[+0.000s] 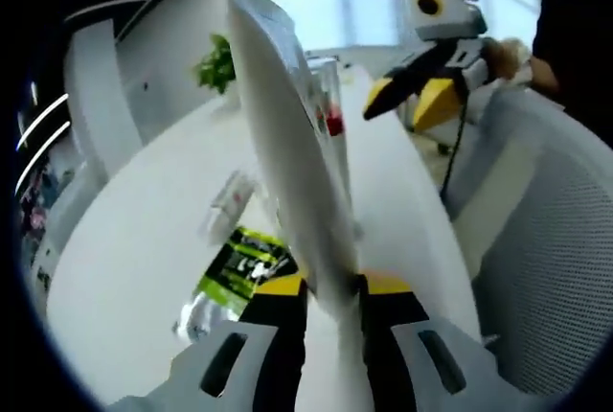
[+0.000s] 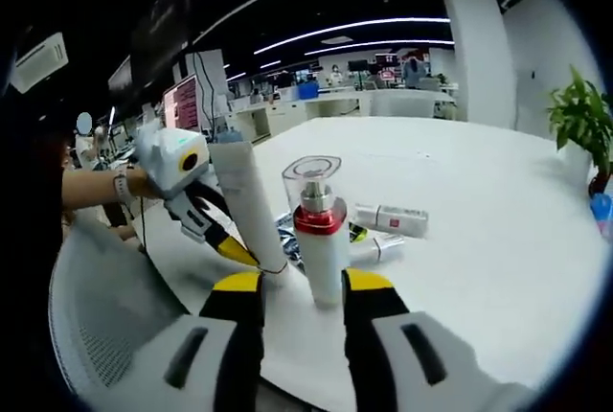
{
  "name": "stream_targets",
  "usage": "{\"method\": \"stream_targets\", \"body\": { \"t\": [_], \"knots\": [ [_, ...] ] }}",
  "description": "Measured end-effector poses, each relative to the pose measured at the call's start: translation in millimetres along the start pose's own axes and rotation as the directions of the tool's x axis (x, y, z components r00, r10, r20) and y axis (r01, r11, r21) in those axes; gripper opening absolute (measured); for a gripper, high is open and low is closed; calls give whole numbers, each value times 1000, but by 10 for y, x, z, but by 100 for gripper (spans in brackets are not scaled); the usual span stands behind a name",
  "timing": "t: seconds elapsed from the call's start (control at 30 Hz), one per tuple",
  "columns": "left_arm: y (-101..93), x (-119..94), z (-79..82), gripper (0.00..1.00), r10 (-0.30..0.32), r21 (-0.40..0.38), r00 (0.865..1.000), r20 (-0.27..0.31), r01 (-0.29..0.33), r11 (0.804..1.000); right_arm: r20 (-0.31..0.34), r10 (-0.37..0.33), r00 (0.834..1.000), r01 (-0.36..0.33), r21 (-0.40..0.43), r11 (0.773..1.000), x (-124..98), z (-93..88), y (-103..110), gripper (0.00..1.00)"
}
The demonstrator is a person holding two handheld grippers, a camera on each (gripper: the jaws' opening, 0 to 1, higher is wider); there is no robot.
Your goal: Arrange the skincare products in the storage area until every visible bottle or jar stands upright without overlapping.
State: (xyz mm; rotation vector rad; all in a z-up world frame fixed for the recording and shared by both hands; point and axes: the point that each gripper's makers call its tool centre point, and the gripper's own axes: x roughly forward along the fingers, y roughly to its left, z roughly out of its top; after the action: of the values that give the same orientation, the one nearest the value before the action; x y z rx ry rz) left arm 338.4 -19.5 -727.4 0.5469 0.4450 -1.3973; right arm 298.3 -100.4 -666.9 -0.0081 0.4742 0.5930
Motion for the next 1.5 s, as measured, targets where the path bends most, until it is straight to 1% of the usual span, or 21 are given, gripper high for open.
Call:
{"method": "stream_targets", "body": {
  "t": [0.07, 0.2, 0.4, 0.5, 0.67, 0.97, 1.23, 1.3, 1.4, 1.5],
  "knots": [
    [2, 35, 21, 17, -6, 11, 1000, 4, 6, 1000, -5, -6, 1000, 6, 15, 1000, 1, -11, -17, 37],
    [3, 92, 60, 17, -25, 35, 1000, 13, 24, 999, -6, -6, 1000, 6, 26, 1000, 7, -17, -17, 45],
    [10, 152, 91, 18, -44, 71, 999, -2, 44, 997, -8, -4, 1000, 4, 41, 999, -2, -35, -2, 56],
    [18, 173, 98, 18, -48, 71, 999, -3, 48, 996, -25, -18, 1000, 19, 53, 998, -14, -80, -28, 57],
    [25, 210, 104, 18, -50, 76, 999, -8, 50, 996, -30, -25, 999, 27, 66, 997, -28, -106, -37, 67],
    [33, 251, 104, 18, -54, 66, 998, -6, 55, 996, -34, -23, 999, 25, 80, 996, -38, -128, -23, 67],
    [31, 270, 86, 18, -59, 67, 998, -15, 60, 996, -39, -25, 999, 28, 78, 997, -62, -141, -16, 68],
    [27, 277, 80, 18, -57, 65, 998, -19, 59, 996, -36, -26, 999, 29, 81, 996, -64, -136, -18, 68],
    [15, 308, 48, 18, -43, 86, 998, -42, 47, 995, -42, -26, 999, 29, 76, 997, -60, -138, -15, 68],
    [24, 304, 48, 18, -42, 62, 998, -44, 45, 997, -41, -23, 999, 26, 75, 997, -51, -129, -4, 69]
  ]
}}
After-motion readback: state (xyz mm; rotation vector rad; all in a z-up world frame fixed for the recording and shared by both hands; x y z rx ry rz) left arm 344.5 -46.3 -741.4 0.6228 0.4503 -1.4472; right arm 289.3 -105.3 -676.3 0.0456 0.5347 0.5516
